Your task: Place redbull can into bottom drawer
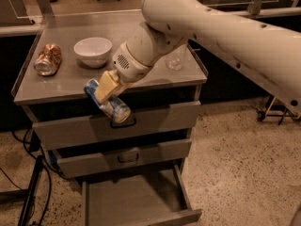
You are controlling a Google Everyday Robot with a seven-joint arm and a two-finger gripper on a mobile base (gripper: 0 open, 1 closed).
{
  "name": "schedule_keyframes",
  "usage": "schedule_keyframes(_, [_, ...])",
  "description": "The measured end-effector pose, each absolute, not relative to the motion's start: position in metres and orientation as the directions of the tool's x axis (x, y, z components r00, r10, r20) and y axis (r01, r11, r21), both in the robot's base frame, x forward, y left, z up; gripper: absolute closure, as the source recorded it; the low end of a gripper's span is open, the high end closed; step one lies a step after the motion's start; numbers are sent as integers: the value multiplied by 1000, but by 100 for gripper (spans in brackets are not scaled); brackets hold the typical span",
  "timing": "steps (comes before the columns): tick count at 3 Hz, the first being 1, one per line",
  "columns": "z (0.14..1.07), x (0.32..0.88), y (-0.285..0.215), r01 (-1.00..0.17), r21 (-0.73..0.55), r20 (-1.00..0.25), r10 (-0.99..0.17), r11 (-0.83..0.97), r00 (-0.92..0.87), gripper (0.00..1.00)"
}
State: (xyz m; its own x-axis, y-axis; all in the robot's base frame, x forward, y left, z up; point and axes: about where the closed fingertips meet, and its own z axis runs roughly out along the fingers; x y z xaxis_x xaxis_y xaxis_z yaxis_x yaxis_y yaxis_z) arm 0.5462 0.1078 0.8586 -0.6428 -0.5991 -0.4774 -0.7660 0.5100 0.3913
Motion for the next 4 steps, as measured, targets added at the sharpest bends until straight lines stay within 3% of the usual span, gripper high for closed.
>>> schedule_keyframes(2, [850, 537, 108, -755, 415, -470, -590, 508, -656, 100])
schedule_keyframes(4, [784, 495, 112, -648, 543, -387, -526, 534, -757, 100])
